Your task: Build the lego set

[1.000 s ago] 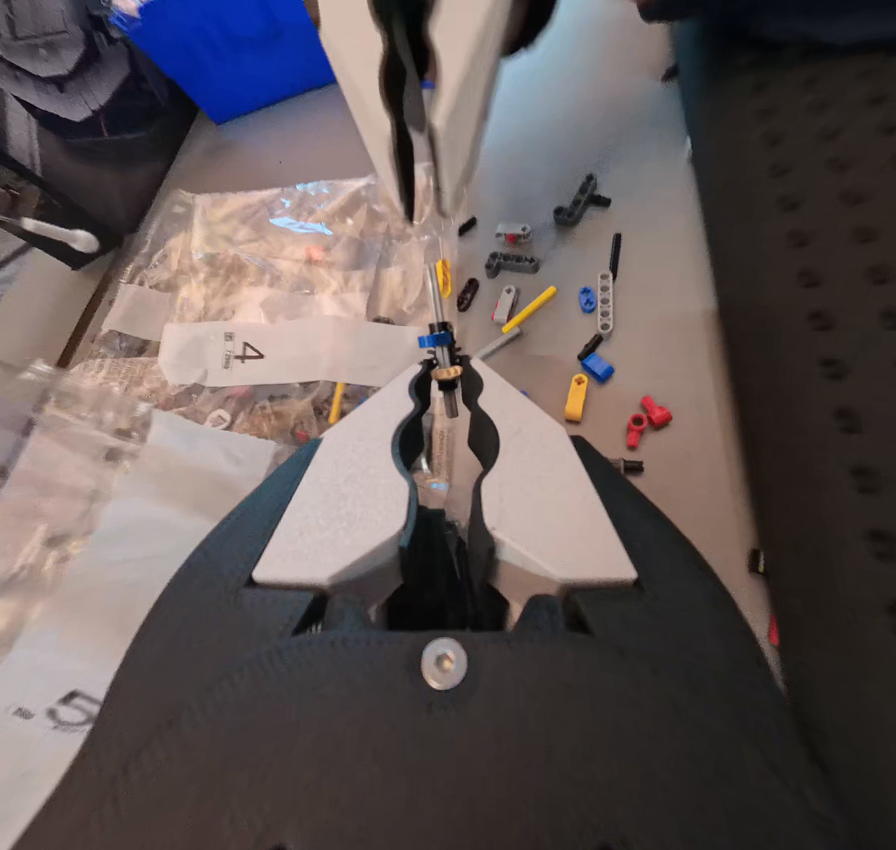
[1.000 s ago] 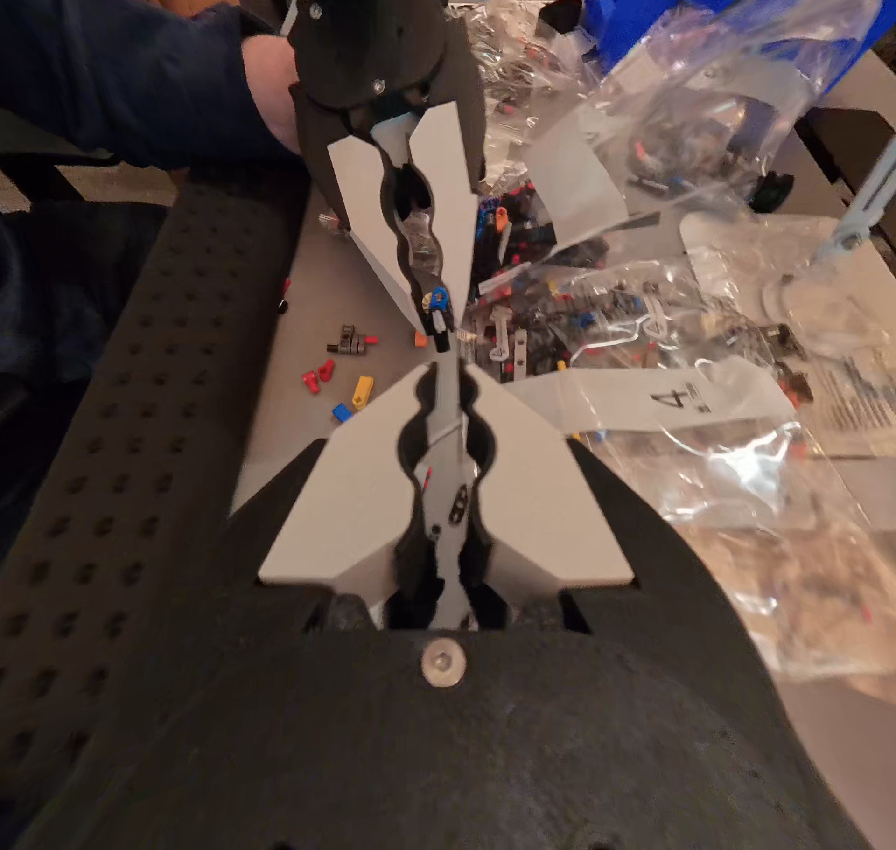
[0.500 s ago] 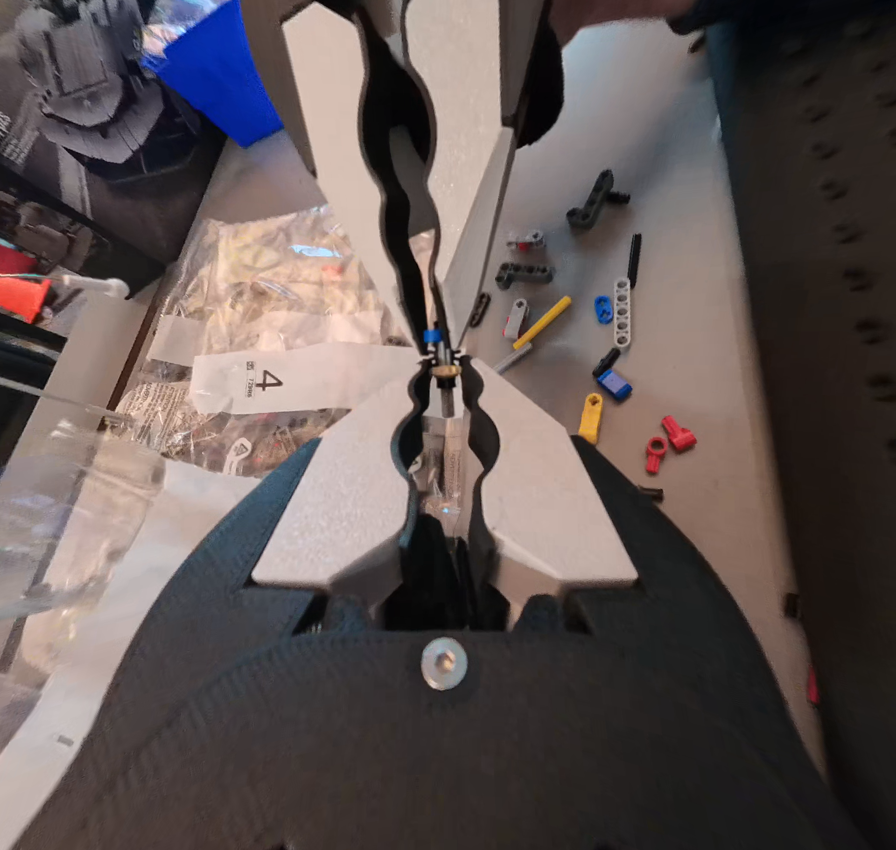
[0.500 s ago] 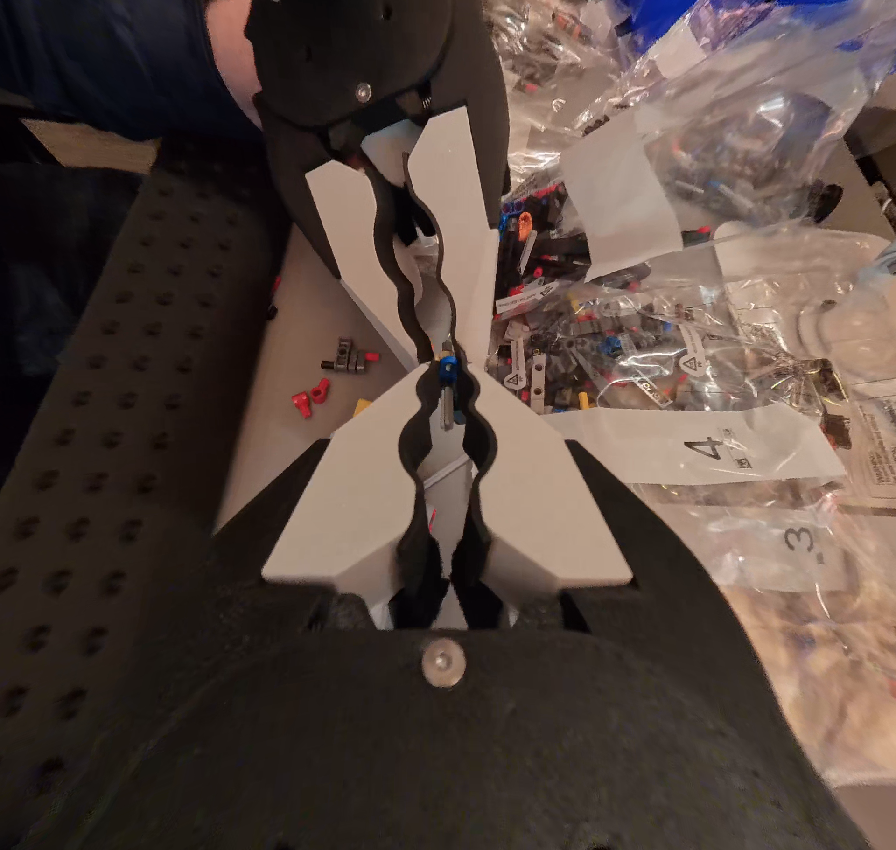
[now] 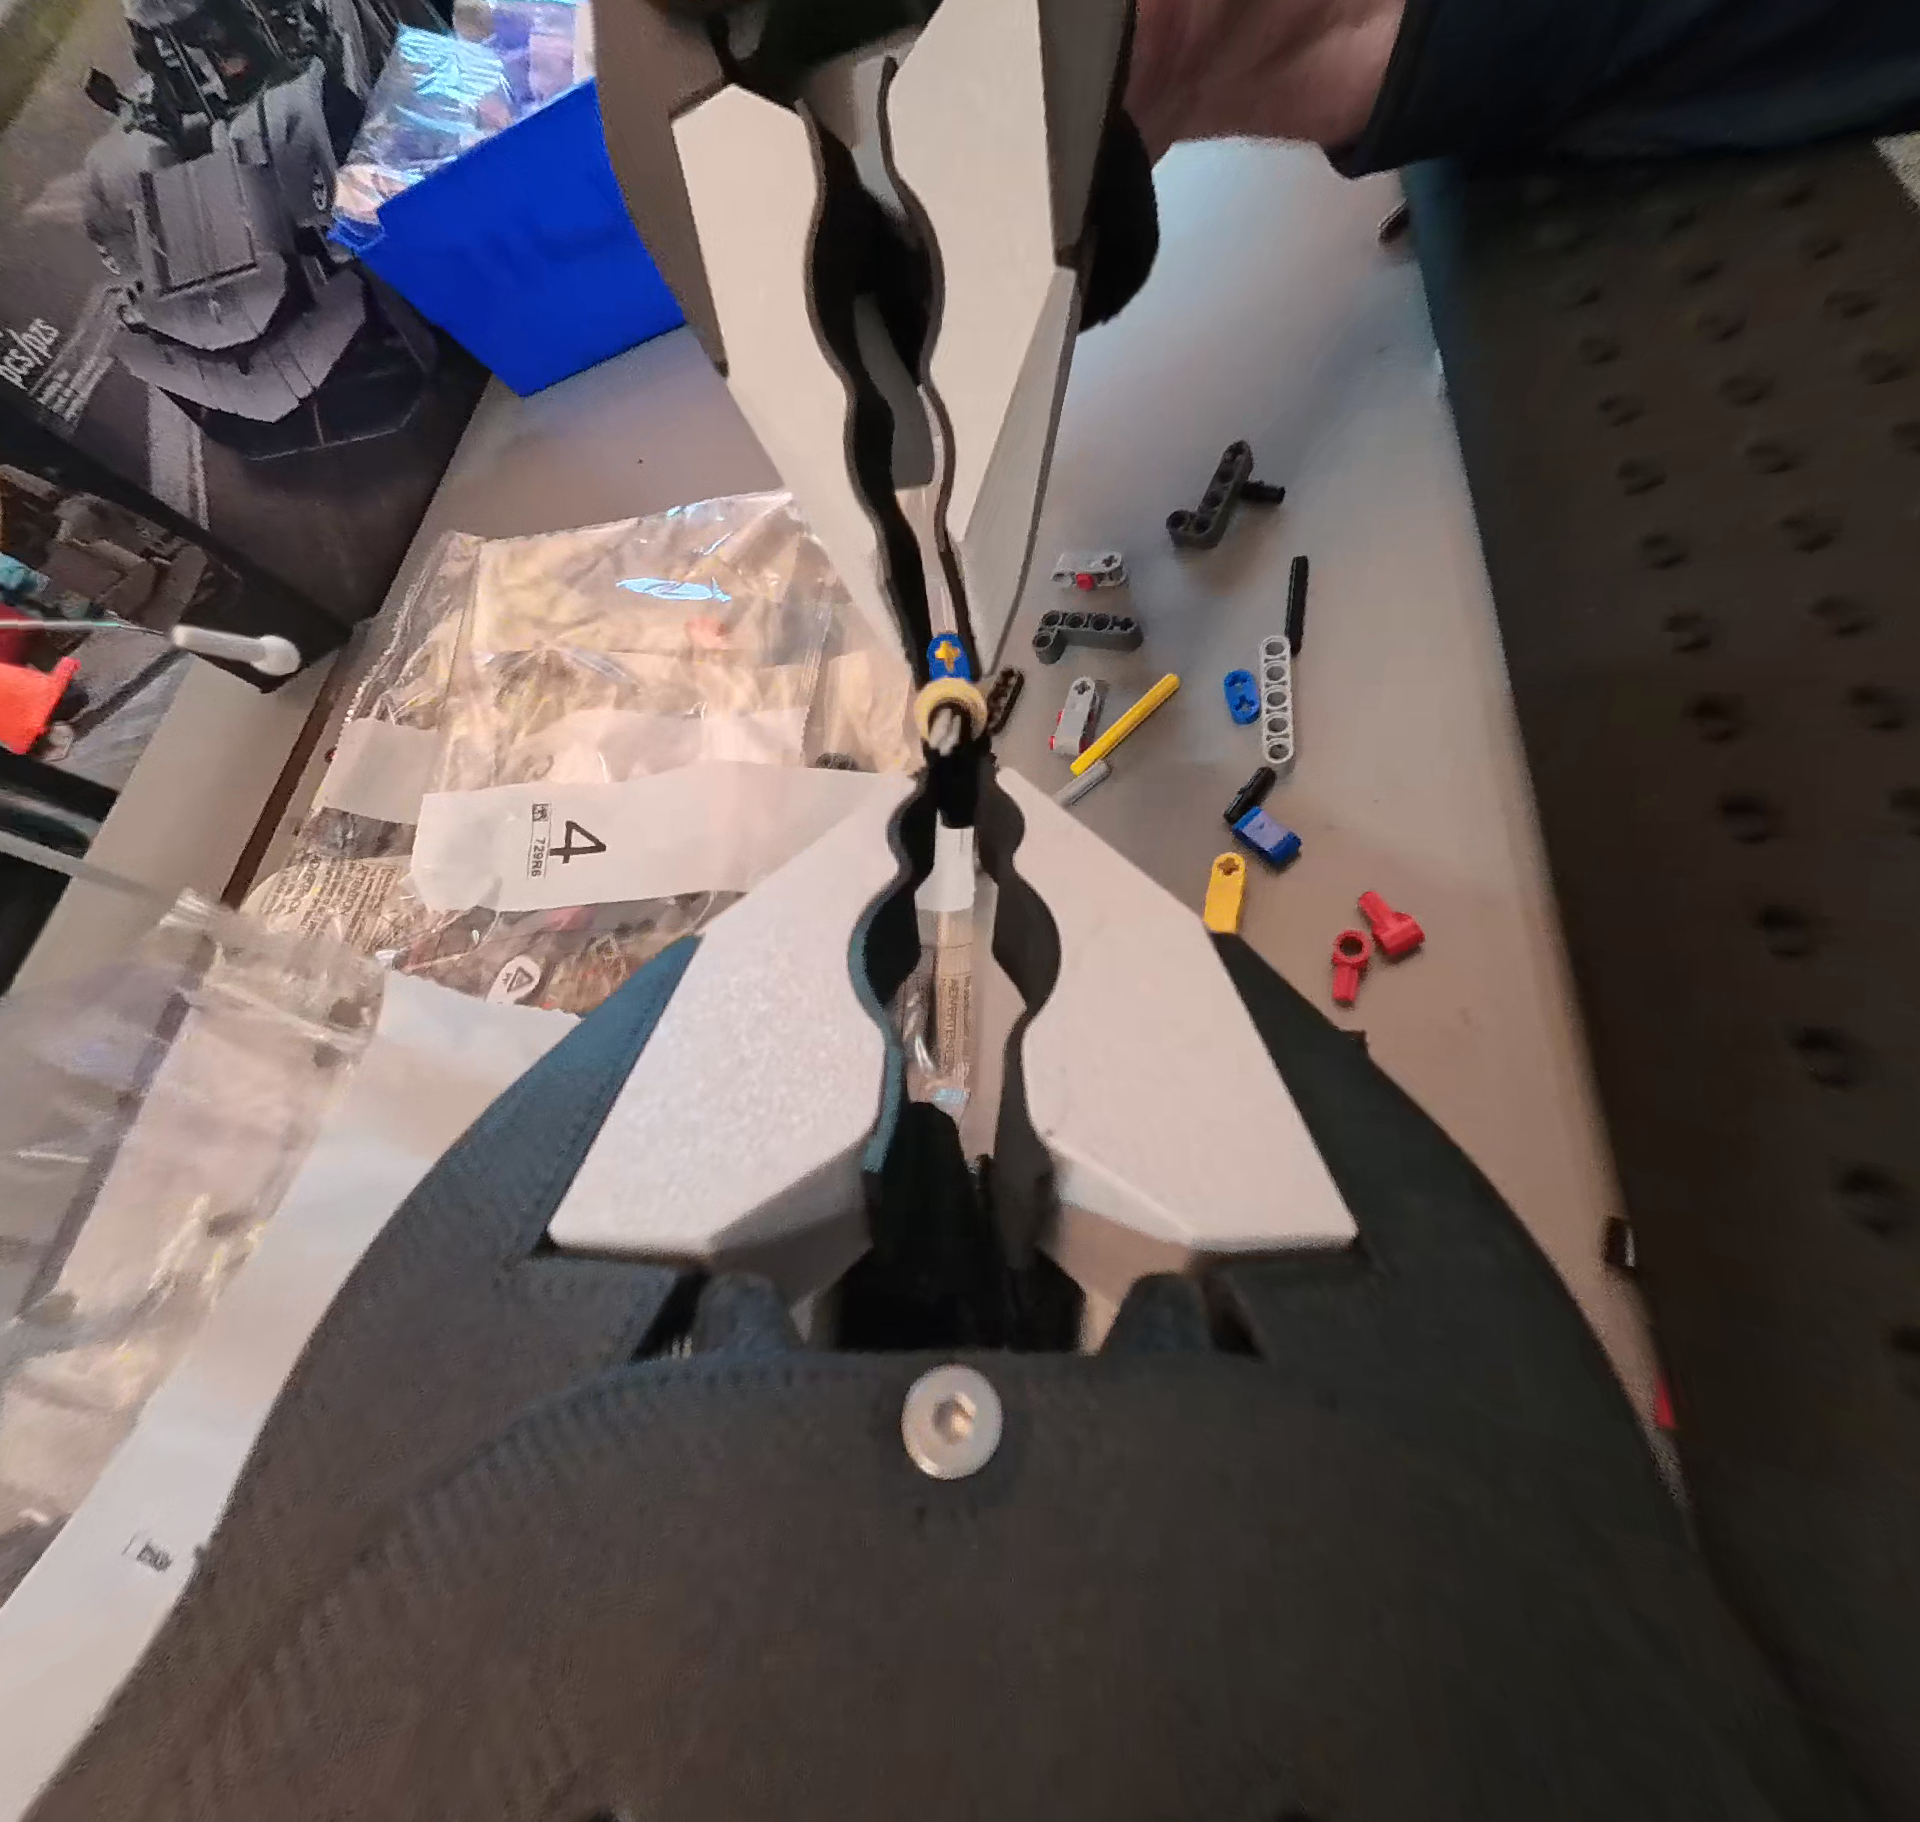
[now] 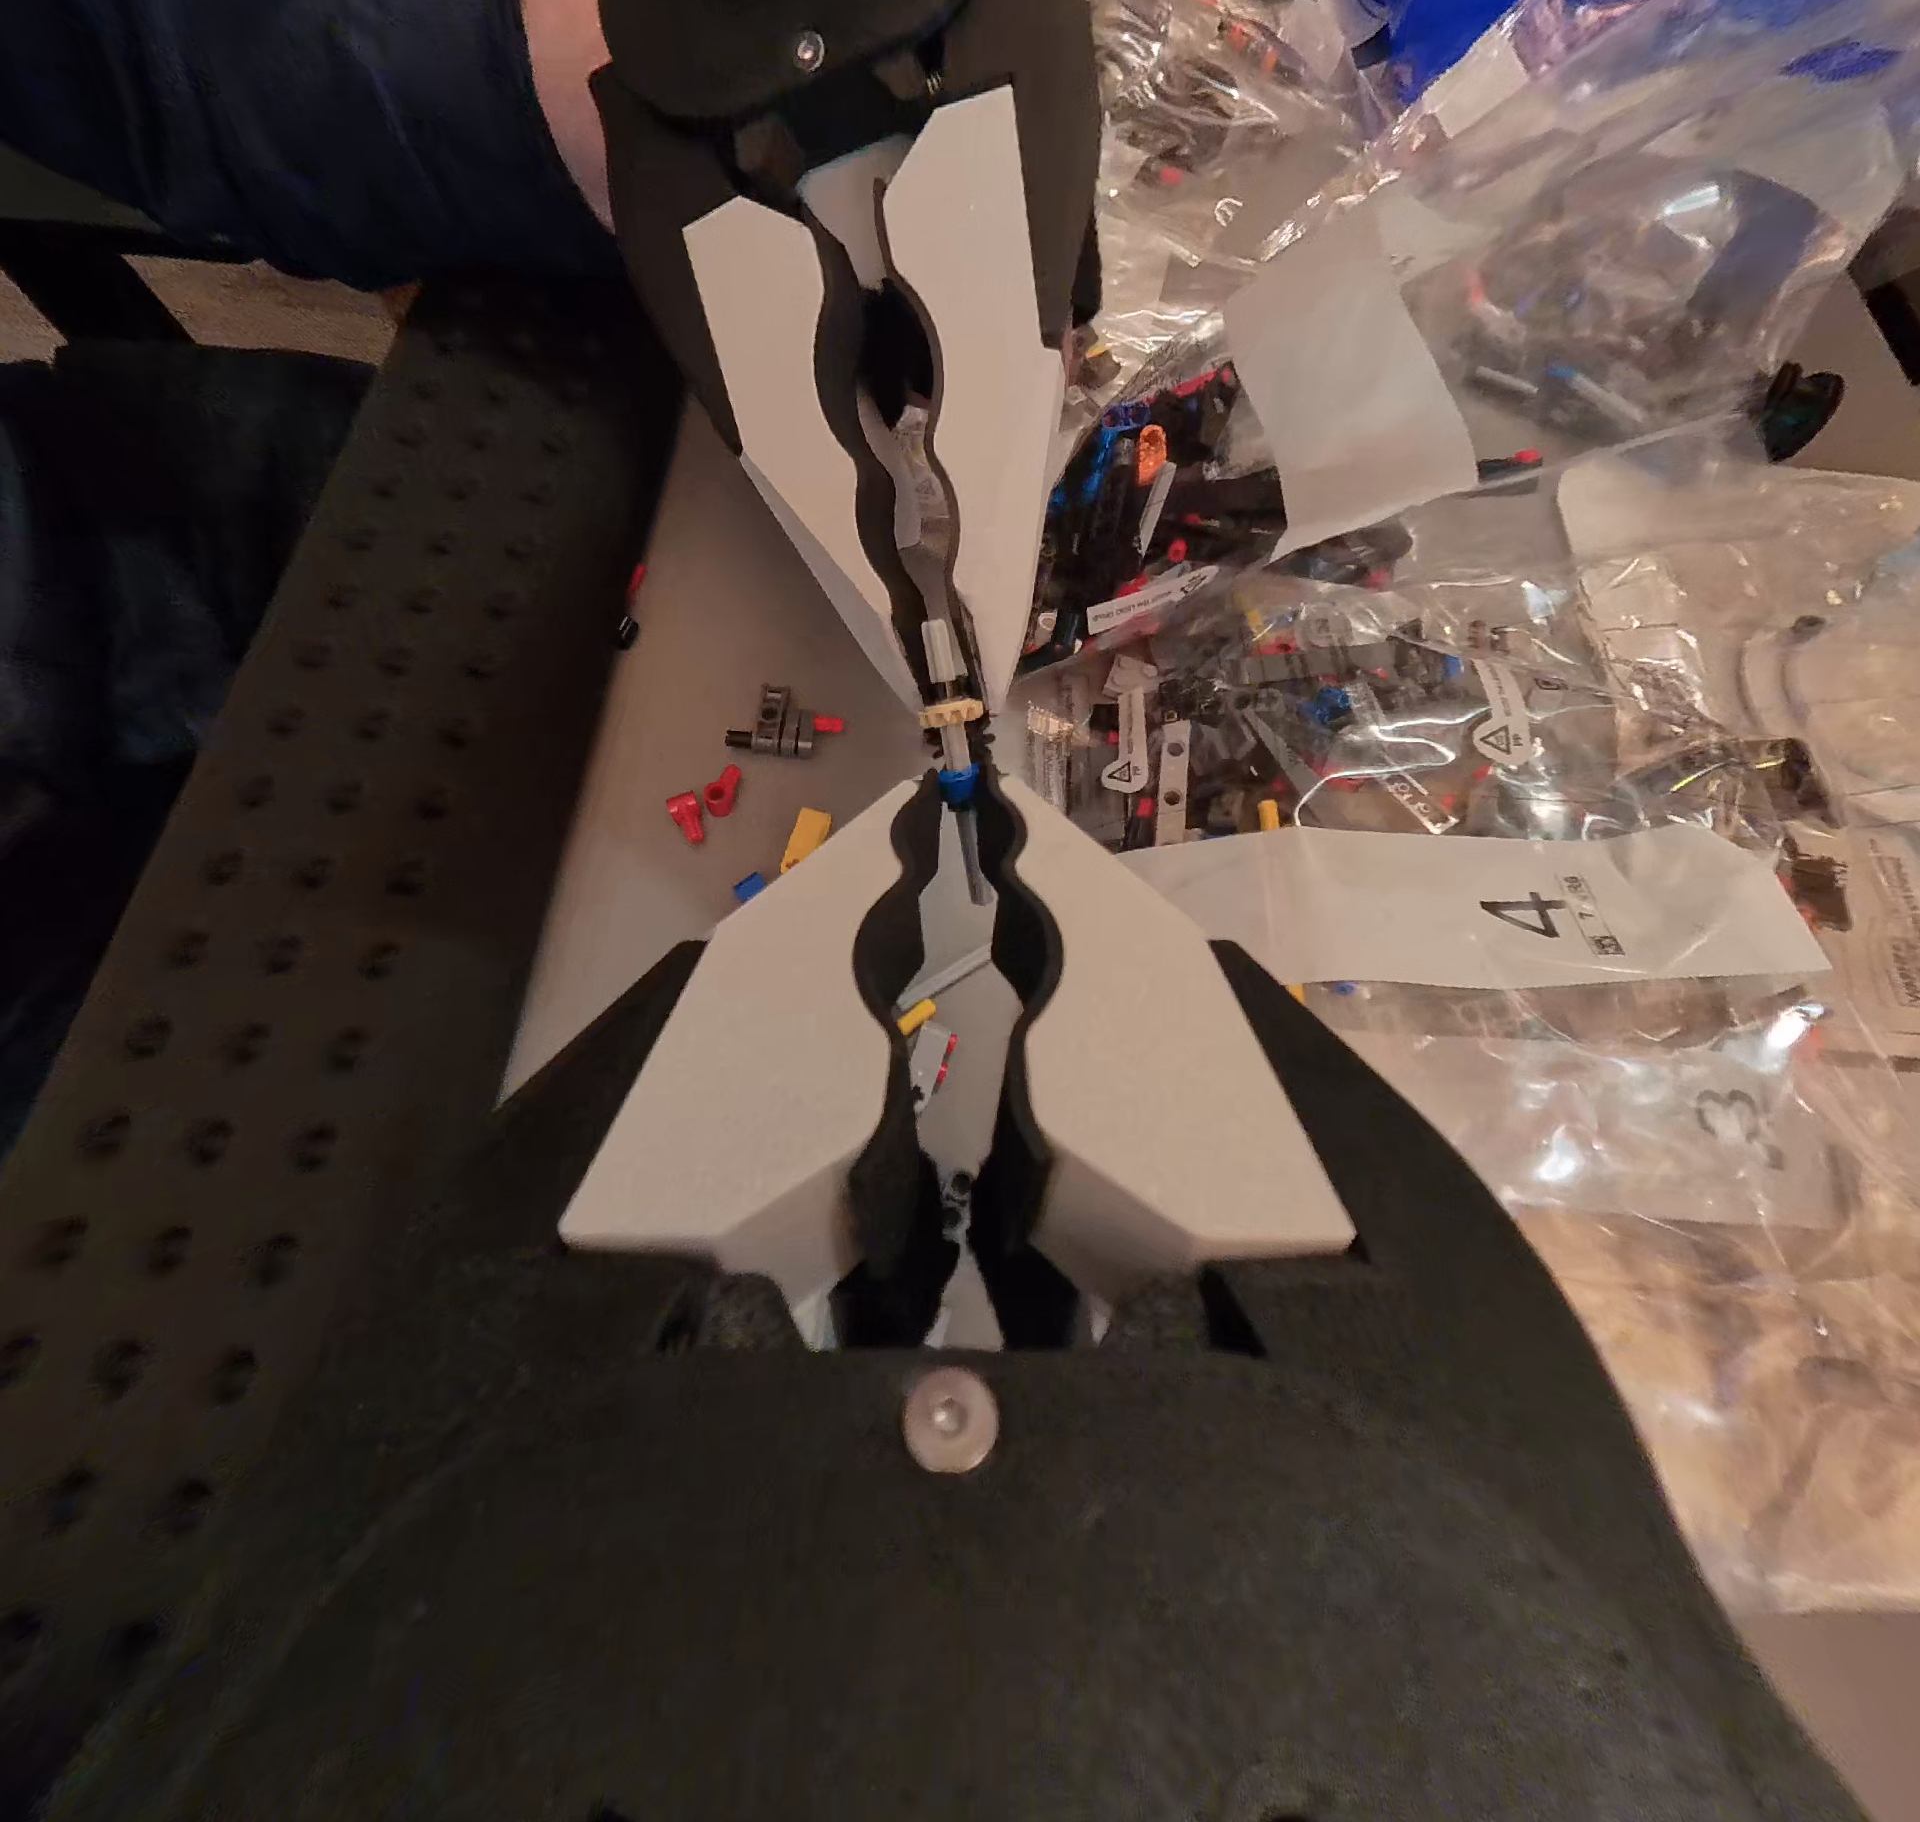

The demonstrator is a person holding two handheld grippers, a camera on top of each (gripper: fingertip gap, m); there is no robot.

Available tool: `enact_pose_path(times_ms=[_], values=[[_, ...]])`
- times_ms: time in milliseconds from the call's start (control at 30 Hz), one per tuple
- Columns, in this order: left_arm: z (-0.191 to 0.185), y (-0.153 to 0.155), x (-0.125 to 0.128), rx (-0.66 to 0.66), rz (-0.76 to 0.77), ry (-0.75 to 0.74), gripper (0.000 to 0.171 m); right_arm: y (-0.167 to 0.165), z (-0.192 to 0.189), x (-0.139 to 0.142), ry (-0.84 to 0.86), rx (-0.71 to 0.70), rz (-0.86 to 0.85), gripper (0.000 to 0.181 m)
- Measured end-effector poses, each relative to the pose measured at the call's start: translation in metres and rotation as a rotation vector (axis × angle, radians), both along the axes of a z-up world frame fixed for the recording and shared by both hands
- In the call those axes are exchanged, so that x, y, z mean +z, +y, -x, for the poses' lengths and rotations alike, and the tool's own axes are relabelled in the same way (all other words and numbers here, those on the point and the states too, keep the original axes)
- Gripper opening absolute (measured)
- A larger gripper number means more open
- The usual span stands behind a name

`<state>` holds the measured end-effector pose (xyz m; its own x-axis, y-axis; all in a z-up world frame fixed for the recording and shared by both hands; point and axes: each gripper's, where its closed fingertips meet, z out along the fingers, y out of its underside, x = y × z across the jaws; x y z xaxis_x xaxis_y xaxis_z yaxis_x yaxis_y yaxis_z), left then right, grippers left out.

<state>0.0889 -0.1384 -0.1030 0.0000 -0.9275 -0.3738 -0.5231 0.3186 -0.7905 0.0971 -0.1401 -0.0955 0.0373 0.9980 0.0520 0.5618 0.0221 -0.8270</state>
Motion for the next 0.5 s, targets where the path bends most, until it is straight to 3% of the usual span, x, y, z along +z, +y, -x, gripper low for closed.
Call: enact_pose_path(times_ms=[133,300,467,500], values=[[0.002,0.007,-0.009,0.035,0.018,0.058,0.007,0.004,0.002,0.001,0.014,-0.021,-0.013,0.016],[0.000,0.001,-0.022,0.006,0.041,0.131,0.007,0.000,0.015,-0.019,-0.090,-0.009,-0.029,0.010],[0.003,0.004,-0.015,0.017,0.151,0.055,0.009,0.005,0.015,-0.012,-0.032,-0.029,0.009,0.009],[0.004,0.006,-0.017,0.024,0.161,0.059,0.015,0.006,0.016,-0.007,-0.002,-0.036,0.013,0.009]])
